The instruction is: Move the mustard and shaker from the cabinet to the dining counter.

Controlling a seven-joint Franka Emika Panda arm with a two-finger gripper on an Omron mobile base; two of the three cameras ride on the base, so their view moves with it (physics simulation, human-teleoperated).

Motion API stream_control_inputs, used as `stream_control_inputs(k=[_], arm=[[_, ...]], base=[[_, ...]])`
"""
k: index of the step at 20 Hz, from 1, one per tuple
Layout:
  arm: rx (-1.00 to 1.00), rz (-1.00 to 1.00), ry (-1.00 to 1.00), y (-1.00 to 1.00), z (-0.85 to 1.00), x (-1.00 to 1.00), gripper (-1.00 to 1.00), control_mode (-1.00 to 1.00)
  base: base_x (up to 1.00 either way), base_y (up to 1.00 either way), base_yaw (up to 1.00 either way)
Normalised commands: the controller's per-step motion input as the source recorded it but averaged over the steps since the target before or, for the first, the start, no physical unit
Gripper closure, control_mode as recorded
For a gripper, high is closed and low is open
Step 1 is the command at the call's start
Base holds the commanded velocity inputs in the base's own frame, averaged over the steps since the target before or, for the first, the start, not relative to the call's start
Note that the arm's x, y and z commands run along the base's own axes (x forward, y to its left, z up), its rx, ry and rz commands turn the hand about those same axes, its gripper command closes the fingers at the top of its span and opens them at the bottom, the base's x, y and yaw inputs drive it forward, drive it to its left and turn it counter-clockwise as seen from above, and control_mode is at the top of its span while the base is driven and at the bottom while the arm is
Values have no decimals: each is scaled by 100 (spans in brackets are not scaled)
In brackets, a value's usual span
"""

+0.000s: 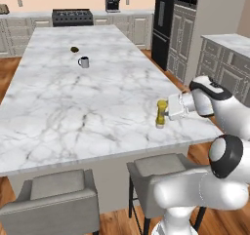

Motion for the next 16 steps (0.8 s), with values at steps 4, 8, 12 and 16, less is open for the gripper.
stream_control_inputs(k=[4,8,12,16], arm=[[1,0,0,0,-53,39,100,-100],[2,0,0,0,-48,44,100,-100],[3,0,1,1,-51,47,100,-100],[4,2,0,0,-57,45,100,-100]], base=[[0,0,0],[0,0,0],[0,0,0],[0,0,0]])
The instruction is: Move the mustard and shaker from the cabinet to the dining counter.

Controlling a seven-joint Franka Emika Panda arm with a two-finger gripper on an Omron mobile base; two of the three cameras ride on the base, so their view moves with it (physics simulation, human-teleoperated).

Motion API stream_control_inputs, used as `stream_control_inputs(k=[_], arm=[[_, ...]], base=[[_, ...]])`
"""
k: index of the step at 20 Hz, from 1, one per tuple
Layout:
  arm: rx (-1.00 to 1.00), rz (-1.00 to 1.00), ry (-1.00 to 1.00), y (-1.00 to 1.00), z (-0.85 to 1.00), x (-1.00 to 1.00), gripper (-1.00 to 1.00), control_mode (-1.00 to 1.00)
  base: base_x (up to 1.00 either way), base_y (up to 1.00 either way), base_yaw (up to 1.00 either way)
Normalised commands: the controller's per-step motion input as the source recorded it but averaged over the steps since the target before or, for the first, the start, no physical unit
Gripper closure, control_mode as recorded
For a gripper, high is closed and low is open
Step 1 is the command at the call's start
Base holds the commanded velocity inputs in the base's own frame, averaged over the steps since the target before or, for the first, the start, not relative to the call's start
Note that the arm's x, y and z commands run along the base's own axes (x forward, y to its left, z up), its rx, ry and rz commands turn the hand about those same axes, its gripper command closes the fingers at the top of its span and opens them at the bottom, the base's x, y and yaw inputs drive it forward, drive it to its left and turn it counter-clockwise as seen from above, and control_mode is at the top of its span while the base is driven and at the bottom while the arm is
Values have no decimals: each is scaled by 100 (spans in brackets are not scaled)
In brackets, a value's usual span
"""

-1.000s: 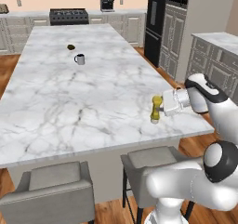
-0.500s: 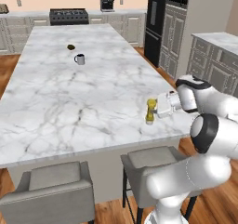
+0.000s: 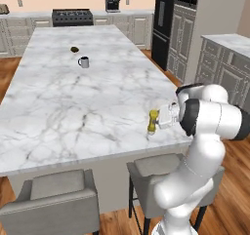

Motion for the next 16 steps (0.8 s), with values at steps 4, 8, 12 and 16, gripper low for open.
stream_control_inputs(k=[4,8,12,16], arm=[[2,1,0,0,-38,46,100,-100],[0,0,0,0,-19,56,100,-100],[0,0,0,0,-15,62,100,-100],[0,0,-8,7,-9,34,100,-100]], base=[[0,0,0],[0,0,0],[0,0,0],[0,0,0]])
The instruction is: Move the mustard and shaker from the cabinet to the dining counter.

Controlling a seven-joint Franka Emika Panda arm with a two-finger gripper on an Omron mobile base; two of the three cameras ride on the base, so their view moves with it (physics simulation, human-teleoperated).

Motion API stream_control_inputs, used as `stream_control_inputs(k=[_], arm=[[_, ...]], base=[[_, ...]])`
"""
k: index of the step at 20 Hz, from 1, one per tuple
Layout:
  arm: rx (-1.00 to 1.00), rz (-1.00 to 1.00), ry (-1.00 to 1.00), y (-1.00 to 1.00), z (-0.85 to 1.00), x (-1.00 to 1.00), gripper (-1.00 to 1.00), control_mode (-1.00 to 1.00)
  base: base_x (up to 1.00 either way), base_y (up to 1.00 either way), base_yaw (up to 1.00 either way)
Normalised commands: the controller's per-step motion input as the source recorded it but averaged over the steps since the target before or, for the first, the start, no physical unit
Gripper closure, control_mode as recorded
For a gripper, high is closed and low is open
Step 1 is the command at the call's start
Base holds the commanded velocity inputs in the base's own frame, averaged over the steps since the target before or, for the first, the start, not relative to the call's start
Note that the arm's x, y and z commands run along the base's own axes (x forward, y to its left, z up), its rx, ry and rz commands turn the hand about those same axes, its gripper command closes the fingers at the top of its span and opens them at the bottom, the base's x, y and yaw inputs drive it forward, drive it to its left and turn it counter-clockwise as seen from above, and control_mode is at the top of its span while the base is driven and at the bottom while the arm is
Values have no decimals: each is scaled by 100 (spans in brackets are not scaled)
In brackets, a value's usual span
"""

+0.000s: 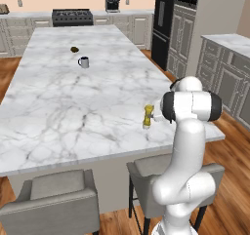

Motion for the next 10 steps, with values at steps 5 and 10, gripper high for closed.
stream_control_inputs(k=[5,10], arm=[[0,0,-7,10,-4,16,100,-100],[-1,0,0,33,-3,-1,100,-100]], base=[[0,0,0],[0,0,0]])
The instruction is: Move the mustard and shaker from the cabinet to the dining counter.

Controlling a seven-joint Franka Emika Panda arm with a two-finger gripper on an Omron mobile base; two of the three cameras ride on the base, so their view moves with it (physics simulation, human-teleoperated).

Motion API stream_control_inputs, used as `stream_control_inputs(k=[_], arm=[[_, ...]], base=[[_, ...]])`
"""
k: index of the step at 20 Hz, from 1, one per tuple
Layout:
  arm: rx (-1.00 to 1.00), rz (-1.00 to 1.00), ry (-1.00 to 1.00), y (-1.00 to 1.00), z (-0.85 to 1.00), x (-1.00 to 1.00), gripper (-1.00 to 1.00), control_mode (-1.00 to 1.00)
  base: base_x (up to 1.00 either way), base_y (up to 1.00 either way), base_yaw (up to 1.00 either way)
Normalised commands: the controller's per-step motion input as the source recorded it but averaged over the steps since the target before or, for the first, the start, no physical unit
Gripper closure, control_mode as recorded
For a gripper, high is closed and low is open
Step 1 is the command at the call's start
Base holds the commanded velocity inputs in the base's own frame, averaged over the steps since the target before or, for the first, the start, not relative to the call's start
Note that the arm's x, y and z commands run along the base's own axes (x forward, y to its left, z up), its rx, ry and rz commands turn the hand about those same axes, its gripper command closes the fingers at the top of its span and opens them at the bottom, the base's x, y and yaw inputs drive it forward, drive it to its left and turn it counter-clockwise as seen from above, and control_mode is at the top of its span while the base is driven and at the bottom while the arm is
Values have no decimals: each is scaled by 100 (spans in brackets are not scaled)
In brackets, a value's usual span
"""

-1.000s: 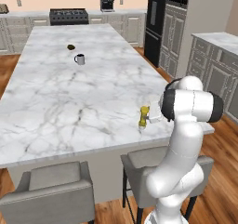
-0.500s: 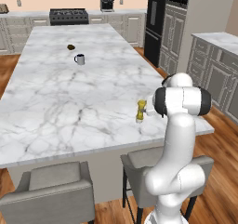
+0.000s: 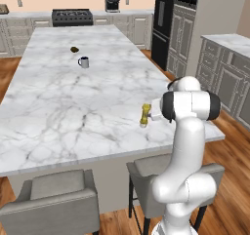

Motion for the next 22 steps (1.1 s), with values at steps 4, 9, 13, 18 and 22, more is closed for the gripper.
stream_control_inputs(k=[4,9,13,18,22], arm=[[-3,0,0,21,-20,0,100,-100],[-5,0,-5,2,-33,0,100,-100],[-2,0,-6,0,-20,0,100,-100],[-1,1,-2,0,-29,0,100,-100],[0,1,-1,0,-31,0,100,-100]], base=[[0,0,0],[0,0,0],[0,0,0],[0,0,0],[0,0,0]])
